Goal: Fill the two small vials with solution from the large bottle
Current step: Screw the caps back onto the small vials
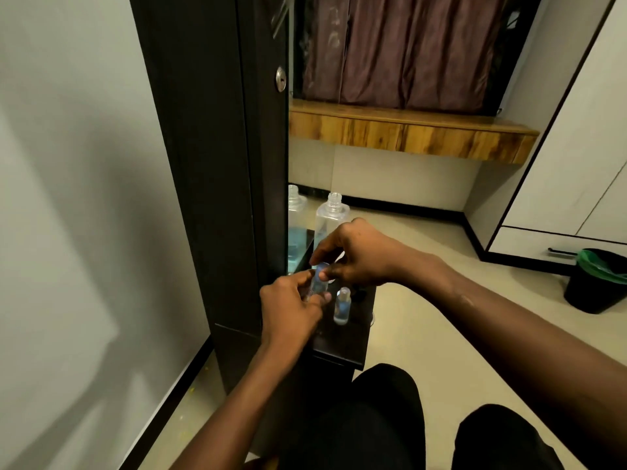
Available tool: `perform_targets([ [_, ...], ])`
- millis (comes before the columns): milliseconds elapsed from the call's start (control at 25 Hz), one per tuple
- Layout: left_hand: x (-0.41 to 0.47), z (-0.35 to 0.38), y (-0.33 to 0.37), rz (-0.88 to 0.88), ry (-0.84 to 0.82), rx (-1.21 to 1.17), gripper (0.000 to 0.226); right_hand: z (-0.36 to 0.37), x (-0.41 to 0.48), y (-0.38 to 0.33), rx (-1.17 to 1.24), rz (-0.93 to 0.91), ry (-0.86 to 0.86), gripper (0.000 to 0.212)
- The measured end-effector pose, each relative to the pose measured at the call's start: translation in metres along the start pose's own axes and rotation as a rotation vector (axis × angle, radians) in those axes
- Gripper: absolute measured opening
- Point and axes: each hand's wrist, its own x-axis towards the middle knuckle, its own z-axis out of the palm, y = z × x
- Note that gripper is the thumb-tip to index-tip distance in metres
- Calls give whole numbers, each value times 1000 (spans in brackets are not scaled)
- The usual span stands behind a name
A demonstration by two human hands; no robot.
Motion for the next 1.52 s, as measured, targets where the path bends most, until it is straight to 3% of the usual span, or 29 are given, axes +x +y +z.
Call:
perform_targets([
  [400,-1,29,-36,-114,31,74,49,16,16,41,-26,71,47,30],
  [720,-6,32,-35,-100,3,59,51,20,2,68,-127,204,-69,39],
  [840,-22,29,-30,-42,156,105,61,24,0,76,-133,226,-130,45],
  [920,-36,33,-25,88,252,111,52,29,-1,78,-145,220,-169,46],
  [1000,-44,40,-16,164,246,100,40,34,0,79,-175,222,-212,44],
  [1200,-42,54,-5,-25,121,73,55,44,-2,85,-280,200,-316,36],
  [1520,-35,71,-13,-61,123,151,60,50,-1,85,-303,126,-369,38],
])
